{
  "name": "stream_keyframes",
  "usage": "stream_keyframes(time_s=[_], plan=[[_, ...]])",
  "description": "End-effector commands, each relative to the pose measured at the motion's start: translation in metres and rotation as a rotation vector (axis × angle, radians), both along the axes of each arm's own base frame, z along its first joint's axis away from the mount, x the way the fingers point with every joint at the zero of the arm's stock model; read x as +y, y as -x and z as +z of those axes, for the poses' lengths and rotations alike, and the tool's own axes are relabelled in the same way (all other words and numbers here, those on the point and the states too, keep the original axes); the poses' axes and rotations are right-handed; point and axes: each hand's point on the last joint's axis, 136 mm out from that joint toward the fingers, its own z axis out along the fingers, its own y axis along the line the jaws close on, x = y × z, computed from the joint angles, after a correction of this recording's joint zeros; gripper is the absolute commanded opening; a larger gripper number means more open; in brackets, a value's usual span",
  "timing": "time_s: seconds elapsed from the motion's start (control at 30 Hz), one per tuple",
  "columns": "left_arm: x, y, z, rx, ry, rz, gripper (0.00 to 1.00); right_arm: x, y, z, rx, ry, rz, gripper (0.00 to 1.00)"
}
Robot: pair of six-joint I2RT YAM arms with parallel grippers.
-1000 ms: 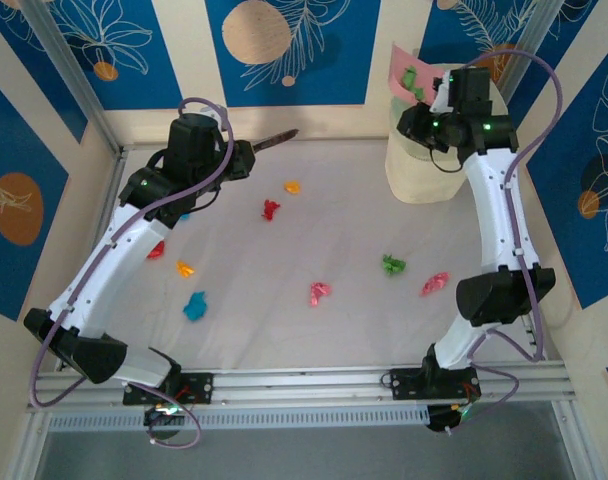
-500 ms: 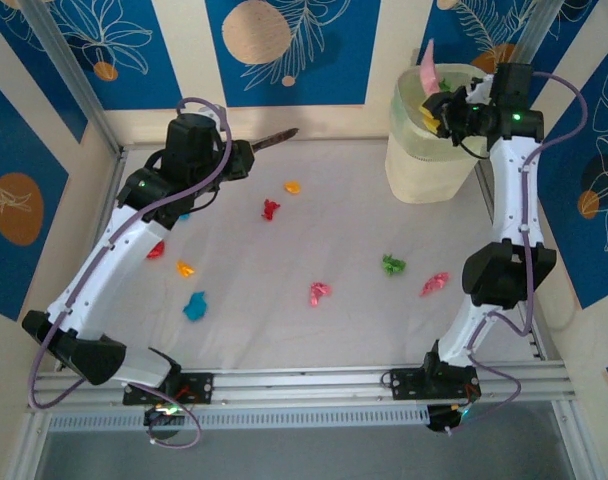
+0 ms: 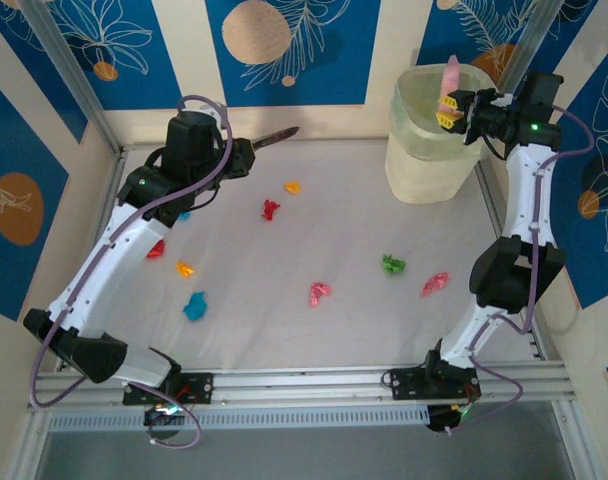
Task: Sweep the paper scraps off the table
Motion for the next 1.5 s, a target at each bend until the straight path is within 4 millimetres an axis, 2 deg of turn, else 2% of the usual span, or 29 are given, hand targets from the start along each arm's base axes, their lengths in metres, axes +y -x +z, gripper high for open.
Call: stream_keyframes(time_s=[0.0, 0.17, 0.3, 0.37, 0.43, 0.53, 0.6, 0.7, 0.83, 1.03, 1.13, 1.23, 1.33, 1.47], plan=[[-0.001, -0.004, 0.025, -0.072, 0.011, -0.015, 0.0, 0.007, 0.012, 0.04, -0.096, -0.027, 0.035, 0.0], [0.0, -0.005, 0.022, -0.068, 0.005, -0.014, 0.0, 0.006, 0.019, 0.057, -0.175, 0.05, 0.024, 0.0], [0.001, -0.007, 0.021, -0.07, -0.01, -0.01, 0.0, 0.026, 0.034, 0.08, -0.317, 0.209, 0.057, 0.0], [0.006, -0.008, 0.023, -0.08, -0.04, 0.008, 0.0, 0.047, 0.045, 0.09, -0.408, 0.317, 0.106, 0.0], [0.018, -0.009, 0.027, -0.091, -0.066, 0.05, 0.0, 0.069, 0.057, 0.092, -0.476, 0.414, 0.157, 0.0], [0.039, -0.009, 0.027, -0.089, -0.08, 0.134, 0.0, 0.103, 0.073, 0.084, -0.568, 0.574, 0.247, 0.0], [0.044, -0.009, 0.023, -0.079, -0.08, 0.156, 0.0, 0.124, 0.086, 0.072, -0.609, 0.68, 0.318, 0.0], [0.054, -0.009, 0.014, -0.058, -0.09, 0.196, 0.0, 0.152, 0.106, 0.044, -0.652, 0.782, 0.438, 0.0], [0.059, -0.011, -0.002, -0.008, -0.085, 0.217, 0.0, 0.162, 0.125, -0.016, -0.583, 0.894, 0.528, 0.0], [0.046, -0.01, -0.045, 0.1, -0.005, 0.196, 0.0, 0.178, 0.158, -0.105, -0.544, 1.203, 0.713, 0.0], [0.04, -0.015, -0.054, 0.131, -0.016, 0.172, 0.0, 0.191, 0.171, -0.146, -0.531, 1.335, 0.848, 0.0], [0.026, -0.023, -0.061, 0.179, -0.008, 0.117, 0.0, 0.194, 0.174, -0.188, -0.455, 1.418, 0.942, 0.0], [0.008, -0.032, -0.071, 0.227, 0.002, 0.047, 0.0, 0.189, 0.171, -0.22, -0.338, 1.449, 0.984, 0.0], [-0.01, -0.045, -0.093, 0.299, -0.018, -0.013, 0.0, 0.193, 0.166, -0.245, -0.329, 1.506, 1.022, 0.0]])
